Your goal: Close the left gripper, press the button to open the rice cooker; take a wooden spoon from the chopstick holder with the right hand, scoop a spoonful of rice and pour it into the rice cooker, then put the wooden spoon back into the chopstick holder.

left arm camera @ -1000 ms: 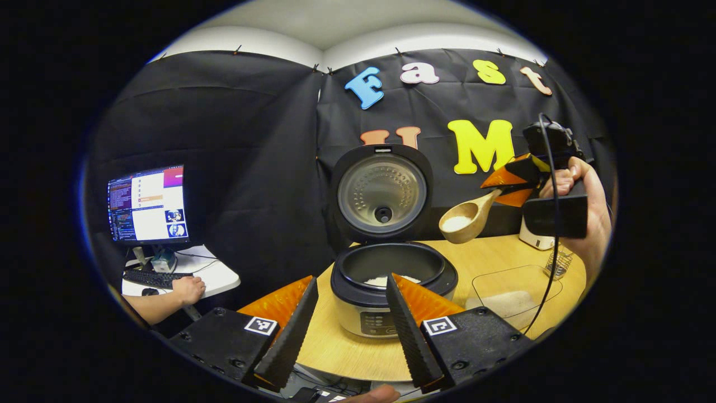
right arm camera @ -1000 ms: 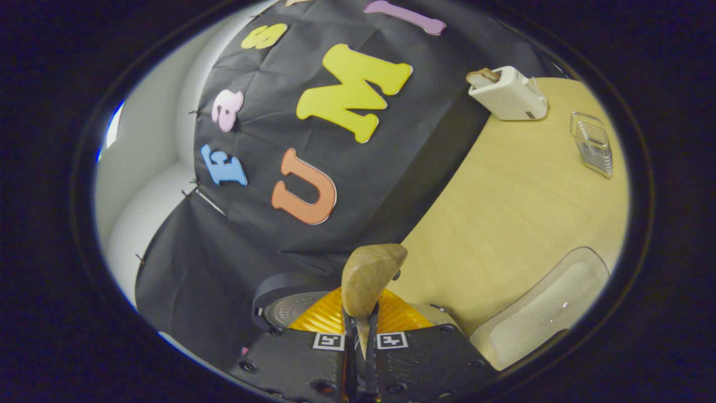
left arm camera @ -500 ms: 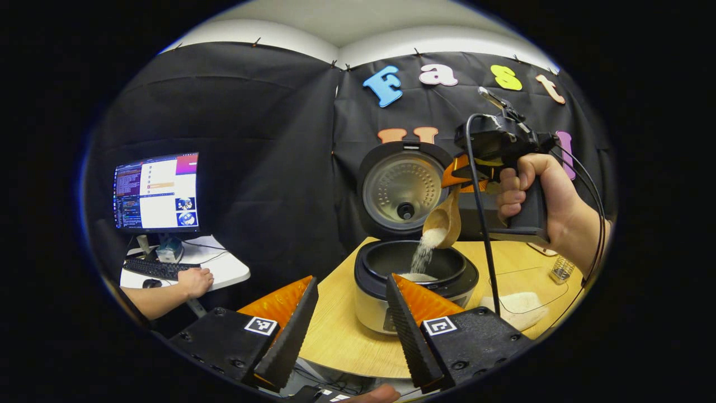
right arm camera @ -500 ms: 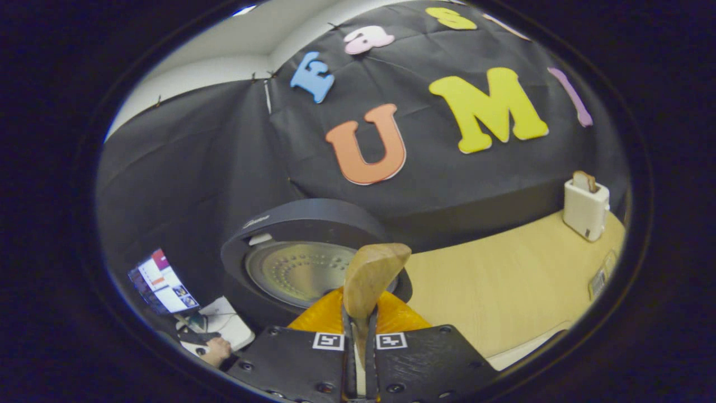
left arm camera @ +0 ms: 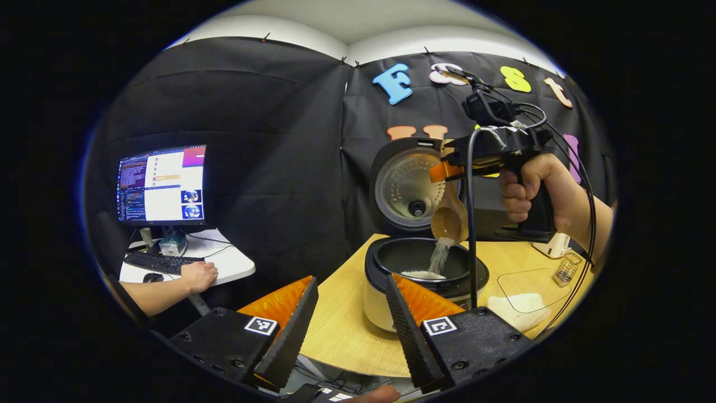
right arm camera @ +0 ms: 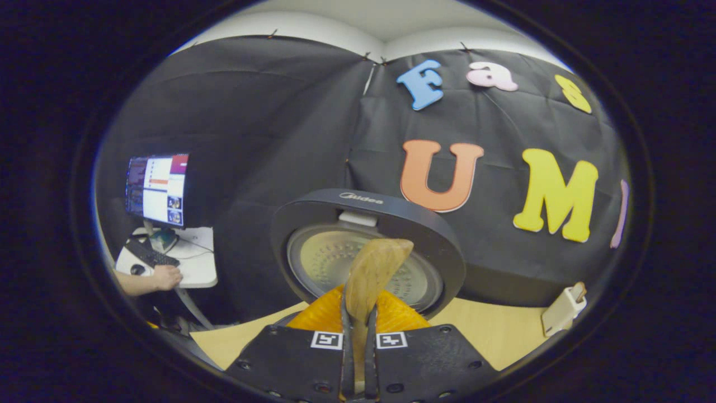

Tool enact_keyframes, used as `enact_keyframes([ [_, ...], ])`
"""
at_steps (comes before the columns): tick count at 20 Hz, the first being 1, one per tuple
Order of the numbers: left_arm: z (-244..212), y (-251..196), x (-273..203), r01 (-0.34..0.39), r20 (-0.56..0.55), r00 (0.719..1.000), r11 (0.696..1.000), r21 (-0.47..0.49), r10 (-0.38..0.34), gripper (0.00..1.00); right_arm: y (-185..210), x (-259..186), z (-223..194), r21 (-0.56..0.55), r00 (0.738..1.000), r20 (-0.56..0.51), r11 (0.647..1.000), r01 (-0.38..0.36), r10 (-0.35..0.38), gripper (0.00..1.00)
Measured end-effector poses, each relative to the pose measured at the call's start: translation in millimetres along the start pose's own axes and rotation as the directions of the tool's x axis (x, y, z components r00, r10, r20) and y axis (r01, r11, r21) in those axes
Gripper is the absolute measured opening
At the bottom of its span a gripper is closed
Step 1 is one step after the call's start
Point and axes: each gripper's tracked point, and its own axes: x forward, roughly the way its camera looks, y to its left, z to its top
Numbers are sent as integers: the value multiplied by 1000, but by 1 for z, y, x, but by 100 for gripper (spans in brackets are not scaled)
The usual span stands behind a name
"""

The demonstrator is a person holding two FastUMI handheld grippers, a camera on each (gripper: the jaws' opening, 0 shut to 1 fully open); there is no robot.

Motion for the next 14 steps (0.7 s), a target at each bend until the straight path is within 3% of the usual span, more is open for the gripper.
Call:
enact_keyframes([
  [4, -3, 1, 0, -11, -13, 1000, 1000, 16, 11, 80, 12, 1, -8, -134, 1000, -18, 991, 11, -14, 7],
  [7, -5, 6, 2, -38, -17, 999, 999, 17, 38, 80, 12, -1, -11, -276, 999, -2, 960, 42, -44, 7],
  [8, -7, 4, 2, -35, -29, 999, 999, 12, 35, 69, 12, -1, -12, -295, 999, 10, 954, 53, -52, 7],
  [9, -7, 4, 2, -32, -34, 999, 999, 12, 33, 80, 13, -2, -11, -294, 998, 22, 954, 56, -51, 7],
  [14, -2, -16, 5, -1, -18, 1000, 1000, 26, 2, 80, -11, -26, -20, -251, 991, 26, 959, 130, -128, 7],
])
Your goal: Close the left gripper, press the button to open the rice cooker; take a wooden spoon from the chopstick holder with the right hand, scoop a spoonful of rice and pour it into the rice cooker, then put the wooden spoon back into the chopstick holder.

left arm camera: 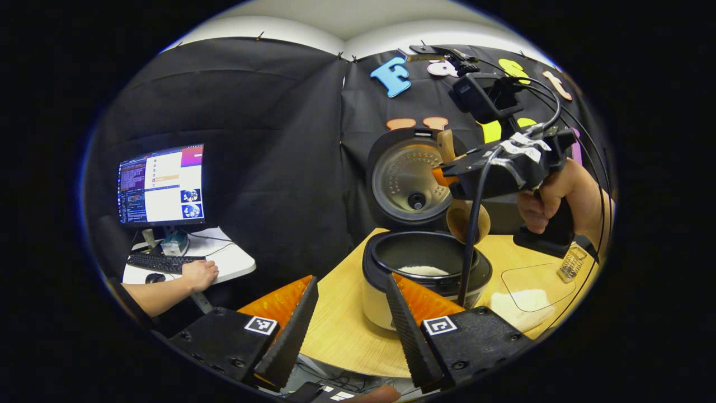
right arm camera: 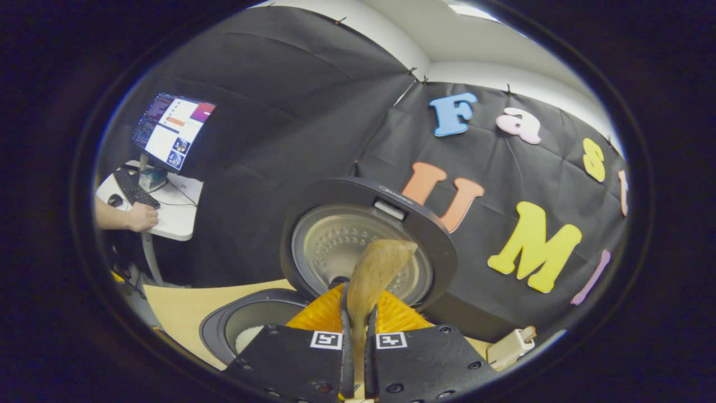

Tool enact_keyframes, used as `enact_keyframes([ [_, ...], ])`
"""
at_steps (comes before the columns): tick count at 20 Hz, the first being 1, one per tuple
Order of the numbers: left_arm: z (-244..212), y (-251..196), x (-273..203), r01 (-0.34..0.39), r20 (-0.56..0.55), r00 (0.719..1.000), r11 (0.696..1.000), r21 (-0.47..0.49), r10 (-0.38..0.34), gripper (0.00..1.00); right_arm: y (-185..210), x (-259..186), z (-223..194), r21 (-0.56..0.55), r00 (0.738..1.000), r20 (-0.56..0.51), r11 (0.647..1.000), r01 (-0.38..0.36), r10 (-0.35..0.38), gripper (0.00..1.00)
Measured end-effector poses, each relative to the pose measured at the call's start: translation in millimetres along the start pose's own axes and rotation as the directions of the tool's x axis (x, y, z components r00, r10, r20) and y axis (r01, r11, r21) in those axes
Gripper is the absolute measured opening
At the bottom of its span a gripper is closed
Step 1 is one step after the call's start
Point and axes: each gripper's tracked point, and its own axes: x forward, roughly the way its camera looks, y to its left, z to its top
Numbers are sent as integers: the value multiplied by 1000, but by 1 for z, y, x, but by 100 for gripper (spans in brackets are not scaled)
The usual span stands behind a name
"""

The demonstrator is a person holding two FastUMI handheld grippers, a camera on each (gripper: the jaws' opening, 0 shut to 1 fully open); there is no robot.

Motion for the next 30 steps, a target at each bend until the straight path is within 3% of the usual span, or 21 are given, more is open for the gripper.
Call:
enact_keyframes([
  [4, 11, -19, -5, 18, 30, 999, 1000, 19, -18, 80, -35, -12, -20, 37, 999, -16, 999, 40, -39, 8],
  [9, 23, -42, -12, 58, 57, 997, 998, 17, -59, 80, -113, -36, -47, 101, 991, -38, 986, 131, -128, 7],
  [16, 35, -64, -17, 79, 91, 992, 996, 33, -82, 79, -233, -66, -111, 166, 955, -111, 942, 292, -276, 7],
  [25, 41, -106, -24, 133, 109, 984, 988, 80, -142, 79, -356, -96, -224, 238, 867, -280, 846, 478, -411, 8],
  [30, 40, -134, -26, 174, 100, 977, 978, 118, -186, 80, -393, -108, -284, 269, 813, -375, 786, 556, -446, 9],
])
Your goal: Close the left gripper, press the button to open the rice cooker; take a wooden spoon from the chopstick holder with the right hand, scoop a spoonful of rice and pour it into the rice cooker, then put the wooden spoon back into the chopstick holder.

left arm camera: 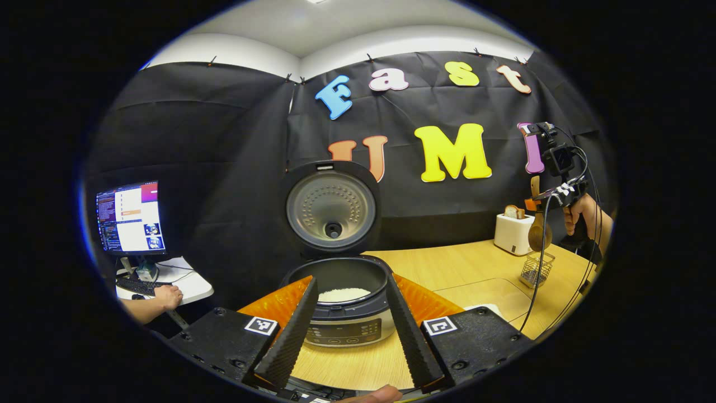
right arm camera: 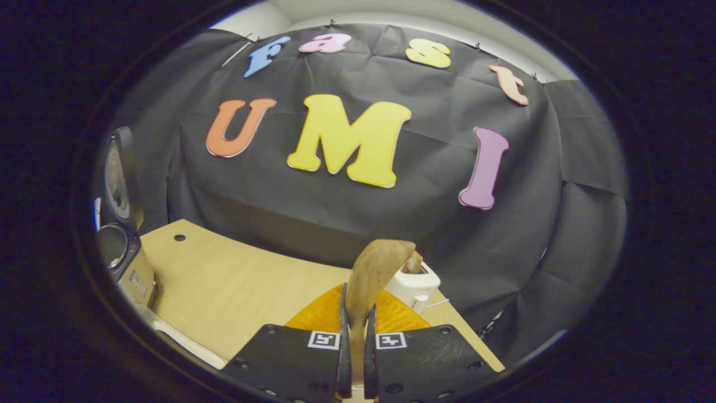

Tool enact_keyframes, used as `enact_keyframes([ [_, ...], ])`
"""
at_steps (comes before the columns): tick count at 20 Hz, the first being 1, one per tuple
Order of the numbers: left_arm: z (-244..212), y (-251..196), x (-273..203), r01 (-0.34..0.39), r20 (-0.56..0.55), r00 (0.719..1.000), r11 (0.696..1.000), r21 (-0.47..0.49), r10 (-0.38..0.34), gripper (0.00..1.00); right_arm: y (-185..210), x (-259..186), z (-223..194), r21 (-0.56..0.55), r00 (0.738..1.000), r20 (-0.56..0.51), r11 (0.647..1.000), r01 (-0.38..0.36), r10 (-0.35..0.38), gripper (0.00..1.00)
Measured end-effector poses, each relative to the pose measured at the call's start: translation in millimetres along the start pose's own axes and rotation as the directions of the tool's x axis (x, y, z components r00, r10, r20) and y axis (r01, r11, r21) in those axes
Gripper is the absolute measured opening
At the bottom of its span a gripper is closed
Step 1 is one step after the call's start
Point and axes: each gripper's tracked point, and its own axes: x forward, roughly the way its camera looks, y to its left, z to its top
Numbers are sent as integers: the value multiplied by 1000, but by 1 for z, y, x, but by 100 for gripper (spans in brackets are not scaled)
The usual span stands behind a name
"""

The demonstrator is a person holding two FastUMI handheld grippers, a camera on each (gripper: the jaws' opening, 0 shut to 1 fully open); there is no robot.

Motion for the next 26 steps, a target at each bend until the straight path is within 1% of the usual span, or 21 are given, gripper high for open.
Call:
enact_keyframes([
  [4, 0, -9, 1, 15, 0, 1000, 1000, 25, -15, 78, -18, 14, -20, 20, 999, -35, 1000, 23, -22, 8],
  [5, -1, -11, 1, 20, 0, 1000, 1000, 23, -20, 76, -21, 15, -22, 27, 999, -41, 999, 24, -23, 8],
  [8, 2, -12, 0, 23, 5, 1000, 1000, 19, -23, 76, -23, 15, -24, 43, 999, -50, 999, 12, -10, 17],
  [9, 1, -13, 0, 23, 7, 1000, 1000, 18, -23, 76, -24, 14, -24, 56, 998, -56, 998, 11, -8, 25],
  [10, 2, -14, 1, 25, 7, 1000, 1000, 18, -25, 76, -30, 13, -25, 66, 998, -56, 997, 30, -26, 29],
  [13, -1, -12, 1, 21, 1, 1000, 1000, 16, -21, 76, -34, 8, -21, 108, 998, -55, 993, 43, -37, 35],
  [14, -1, -11, 2, 19, 1, 1000, 1000, 16, -19, 76, -43, 4, -15, 107, 997, -30, 992, 67, -64, 36],
  [15, -1, -11, 2, 18, -1, 1000, 1000, 15, -18, 76, -50, 2, -6, 100, 996, 6, 991, 90, -91, 33],
  [16, -1, -11, 2, 16, -2, 1000, 1000, 14, -16, 76, -53, -6, 1, 93, 993, 37, 990, 104, -108, 33],
  [18, -1, -11, 3, 13, -2, 1000, 1000, 10, -13, 76, -54, -15, 12, 88, 991, 73, 991, 105, -112, 35],
  [19, -1, -12, 3, 13, -2, 1000, 1000, 9, -13, 76, -53, -19, 14, 95, 992, 77, 991, 95, -102, 37],
  [20, -1, -13, 3, 12, -1, 1000, 1000, 9, -12, 76, -52, -23, 14, 104, 993, 77, 991, 86, -94, 34],
  [21, 0, -14, 2, 12, -1, 1000, 1000, 8, -12, 76, -53, -28, 14, 113, 992, 80, 990, 84, -93, 40],
  [22, 0, -15, 3, 15, 0, 1000, 1000, 5, -15, 76, -54, -32, 15, 120, 992, 90, 990, 79, -90, 39],
  [23, 0, -18, 3, 23, -3, 1000, 1000, 3, -23, 76, -55, -36, 15, 121, 991, 94, 989, 87, -98, 49],
  [24, -1, -20, 3, 31, -7, 999, 1000, 4, -31, 76, -58, -38, 13, 121, 991, 95, 989, 87, -99, 53],
  [25, 0, -22, 1, 32, -7, 999, 999, 3, -32, 76, -58, -42, 12, 119, 991, 95, 990, 81, -92, 72],
  [26, 4, -21, -2, 29, 1, 1000, 1000, -2, -29, 76, -57, -45, 10, 119, 992, 93, 990, 71, -82, 72],
])
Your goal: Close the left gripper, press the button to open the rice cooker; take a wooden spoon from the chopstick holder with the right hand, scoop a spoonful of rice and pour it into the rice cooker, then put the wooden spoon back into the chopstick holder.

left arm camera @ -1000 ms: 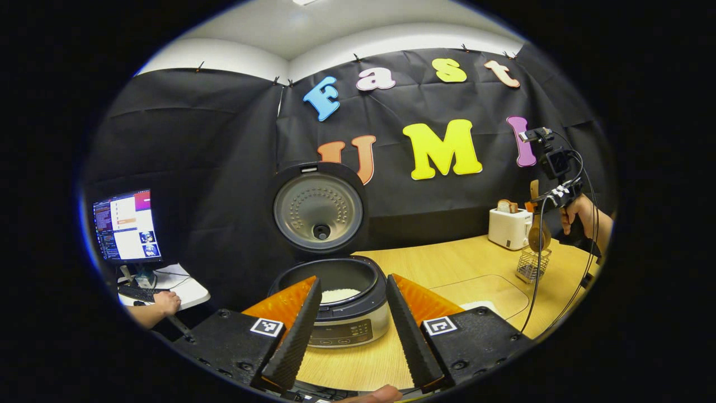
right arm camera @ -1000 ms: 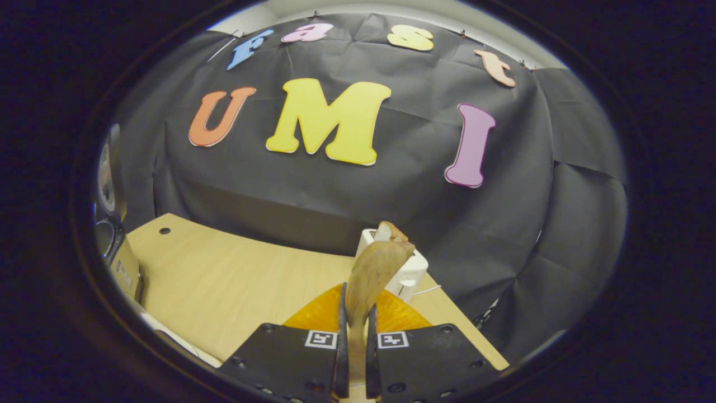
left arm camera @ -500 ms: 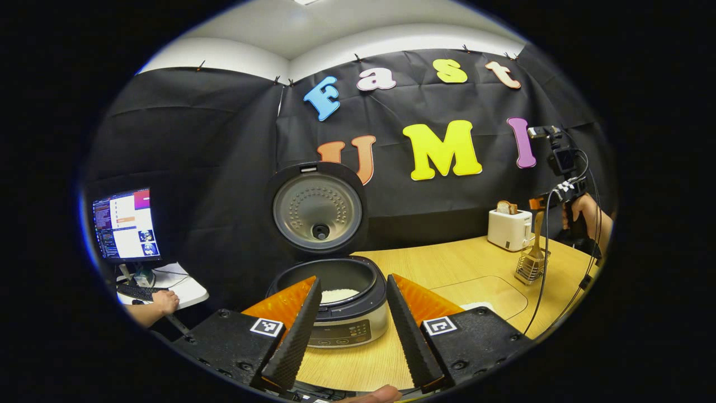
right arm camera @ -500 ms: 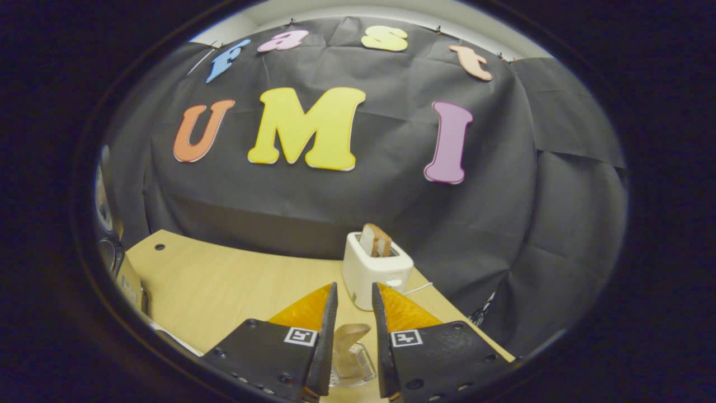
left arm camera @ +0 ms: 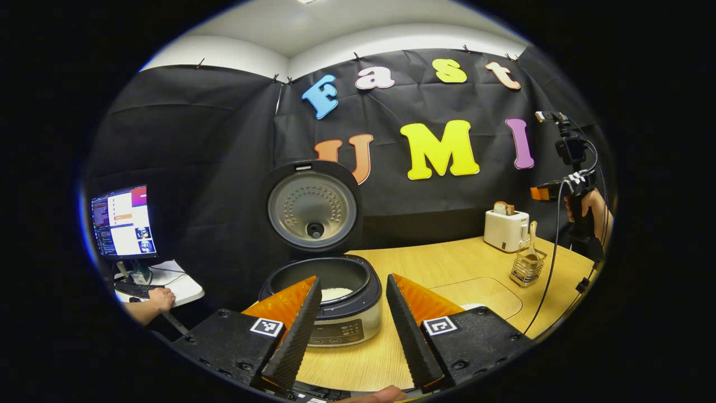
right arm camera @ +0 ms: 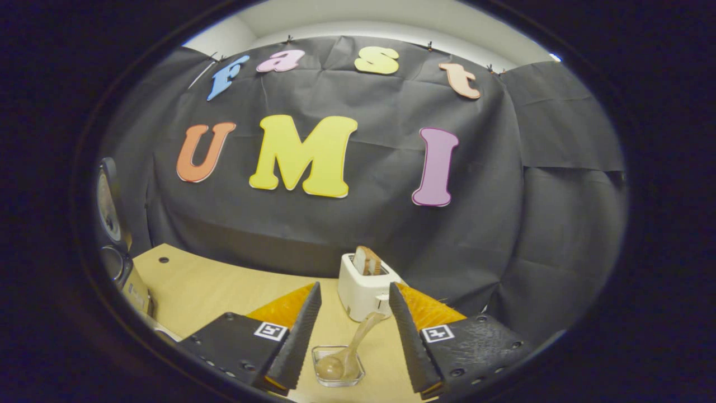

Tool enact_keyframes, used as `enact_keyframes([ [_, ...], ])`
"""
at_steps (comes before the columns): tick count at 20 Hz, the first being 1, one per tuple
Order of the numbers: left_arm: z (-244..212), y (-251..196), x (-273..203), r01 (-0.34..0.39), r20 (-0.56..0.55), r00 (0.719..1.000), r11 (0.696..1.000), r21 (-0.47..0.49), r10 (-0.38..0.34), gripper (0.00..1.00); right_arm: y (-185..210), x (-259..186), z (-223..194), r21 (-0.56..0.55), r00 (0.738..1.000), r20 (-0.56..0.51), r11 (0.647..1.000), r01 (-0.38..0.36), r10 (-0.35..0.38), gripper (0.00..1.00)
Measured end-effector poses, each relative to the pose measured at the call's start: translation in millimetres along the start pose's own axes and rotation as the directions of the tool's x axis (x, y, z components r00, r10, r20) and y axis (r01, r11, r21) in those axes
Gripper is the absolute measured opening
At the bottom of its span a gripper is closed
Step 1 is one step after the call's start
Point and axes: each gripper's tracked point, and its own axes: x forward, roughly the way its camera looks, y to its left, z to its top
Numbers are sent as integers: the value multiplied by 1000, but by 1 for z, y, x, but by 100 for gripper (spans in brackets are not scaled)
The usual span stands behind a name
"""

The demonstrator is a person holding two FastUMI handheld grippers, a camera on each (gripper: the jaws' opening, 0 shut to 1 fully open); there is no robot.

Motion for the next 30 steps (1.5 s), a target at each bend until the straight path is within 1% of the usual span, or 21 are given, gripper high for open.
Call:
enact_keyframes([
  [2, 12, 0, -3, 0, 28, 1000, 1000, -27, 1, 76, -2, -7, -3, 8, 1000, -10, 1000, -18, 18, 90],
  [3, 18, -1, -5, 5, 35, 999, 998, -58, -3, 76, -2, -14, -4, 12, 999, -7, 999, -31, 31, 96],
  [5, 31, -4, -5, 21, 20, 1000, 992, -121, -19, 76, -2, -26, -5, 4, 998, 3, 998, -59, 59, 95],
  [6, 44, 0, -4, 20, 35, 999, 989, -144, -16, 77, -5, -32, -7, 5, 998, 8, 998, -63, 63, 95],
  [7, 55, 5, -1, 15, 41, 999, 987, -158, -9, 81, -6, -40, -8, 17, 997, 16, 997, -71, 70, 96],
  [8, 63, 11, 2, 11, 46, 999, 988, -153, -4, 81, -4, -48, -11, 29, 996, 20, 996, -83, 83, 95],
  [9, 71, 18, 8, 1, 47, 999, 990, -142, 5, 84, -2, -54, -14, 40, 995, 20, 995, -96, 95, 94],
  [10, 74, 26, 14, -14, 41, 999, 991, -130, 19, 84, -2, -61, -17, 48, 994, 20, 993, -109, 108, 95],
  [12, 78, 45, 28, -52, 21, 998, 990, -129, 55, 85, -2, -72, -21, 45, 991, 26, 991, -129, 128, 95],
  [14, 82, 56, 46, -58, 2, 998, 987, -150, 59, 85, -5, -78, -23, 24, 991, 44, 992, -125, 124, 96],
  [16, 88, 72, 64, -72, -16, 997, 982, -172, 70, 85, -2, -85, -31, 13, 989, 43, 990, -139, 138, 95],
  [19, 111, 100, 92, -87, 38, 994, 969, -229, 99, 85, -4, -94, -38, 36, 987, 52, 987, -154, 152, 96],
  [22, 122, 121, 113, -110, 35, 992, 955, -275, 125, 86, -6, -106, -49, 68, 984, 56, 983, -170, 166, 95],
  [23, 126, 127, 118, -116, 33, 991, 952, -283, 131, 86, -9, -110, -51, 76, 985, 60, 983, -164, 160, 95],
  [25, 133, 127, 125, -99, 25, 993, 951, -294, 111, 88, -22, -115, -60, 72, 990, 67, 989, -128, 123, 95],
  [26, 138, 136, 130, -117, 30, 991, 950, -289, 131, 89, -25, -116, -61, 72, 991, 80, 991, -117, 111, 95],
  [27, 143, 144, 133, -136, 37, 988, 948, -287, 153, 89, -28, -117, -64, 75, 991, 91, 991, -108, 101, 95],
  [28, 149, 144, 139, -132, 41, 988, 945, -299, 151, 89, -30, -117, -68, 80, 991, 95, 991, -103, 95, 95],
  [30, 163, 141, 152, -108, 56, 989, 940, -323, 133, 89, -26, -116, -74, 93, 988, 91, 987, -129, 121, 95],
])
